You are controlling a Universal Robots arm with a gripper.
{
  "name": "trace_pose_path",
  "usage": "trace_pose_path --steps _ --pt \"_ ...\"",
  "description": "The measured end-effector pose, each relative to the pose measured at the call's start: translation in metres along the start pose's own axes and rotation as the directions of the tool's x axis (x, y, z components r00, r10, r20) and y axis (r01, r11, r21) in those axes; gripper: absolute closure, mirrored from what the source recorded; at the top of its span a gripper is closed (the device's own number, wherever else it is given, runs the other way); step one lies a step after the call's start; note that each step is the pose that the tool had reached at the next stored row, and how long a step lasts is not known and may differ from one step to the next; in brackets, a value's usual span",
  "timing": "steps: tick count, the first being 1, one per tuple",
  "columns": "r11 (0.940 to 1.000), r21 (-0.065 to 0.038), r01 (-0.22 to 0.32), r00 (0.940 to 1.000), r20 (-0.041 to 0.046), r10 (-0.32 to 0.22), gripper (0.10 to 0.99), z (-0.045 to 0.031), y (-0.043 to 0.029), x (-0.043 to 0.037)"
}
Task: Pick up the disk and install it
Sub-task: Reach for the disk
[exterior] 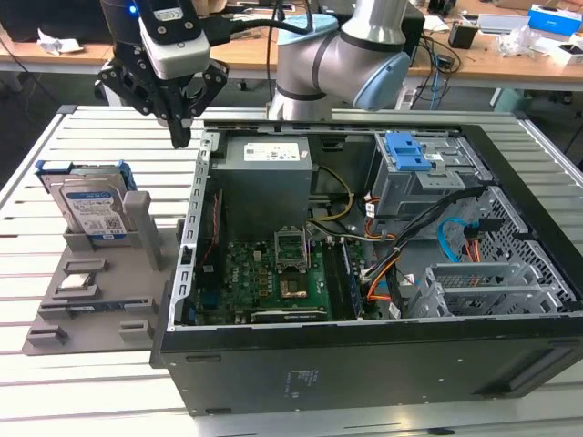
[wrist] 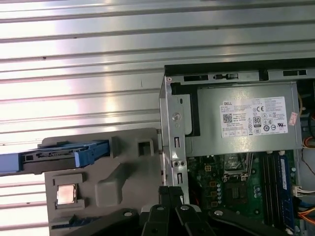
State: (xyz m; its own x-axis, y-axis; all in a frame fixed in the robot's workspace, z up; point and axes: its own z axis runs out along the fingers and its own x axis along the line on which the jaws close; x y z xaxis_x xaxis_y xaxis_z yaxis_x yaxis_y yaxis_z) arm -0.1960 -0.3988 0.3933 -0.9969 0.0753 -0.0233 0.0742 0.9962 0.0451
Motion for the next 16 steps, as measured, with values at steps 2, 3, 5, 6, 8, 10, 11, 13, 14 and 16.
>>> trace_pose_path --steps 2,3,5,6,8,10,11,13,14,16 --pt "1.0000 0.000 0.000 1.0000 0.0000 0.000 0.980 -0.0001 -0.0003 0.0042" --pt "1.0000 0.000 0.000 1.0000 0.0000 0.000 0.980 -0.0002 -0.0005 0.0066" --pt "1.0000 0.000 0.000 1.0000 0.0000 0.000 0.980 -0.0003 -0.0008 0.0100" --pt "1.0000 0.000 0.000 1.0000 0.0001 0.000 0.980 -0.0003 -0.0009 0.0119" --pt "1.0000 0.000 0.000 1.0000 0.0001 0.000 0.980 -0.0004 -0.0012 0.0161" --pt "1.0000 0.000 0.000 1.0000 0.0000 0.000 0.980 -0.0005 -0.0016 0.0209" --pt "1.0000 0.000 0.000 1.0000 0.0000 0.000 0.980 -0.0006 -0.0018 0.0236" --pt "1.0000 0.000 0.000 1.0000 0.0001 0.000 0.980 -0.0008 -0.0023 0.0308" --pt "1.0000 0.000 0.000 1.0000 0.0001 0.000 0.980 -0.0009 -0.0025 0.0336" --pt "1.0000 0.000 0.000 1.0000 0.0000 0.000 0.980 -0.0010 -0.0028 0.0381"
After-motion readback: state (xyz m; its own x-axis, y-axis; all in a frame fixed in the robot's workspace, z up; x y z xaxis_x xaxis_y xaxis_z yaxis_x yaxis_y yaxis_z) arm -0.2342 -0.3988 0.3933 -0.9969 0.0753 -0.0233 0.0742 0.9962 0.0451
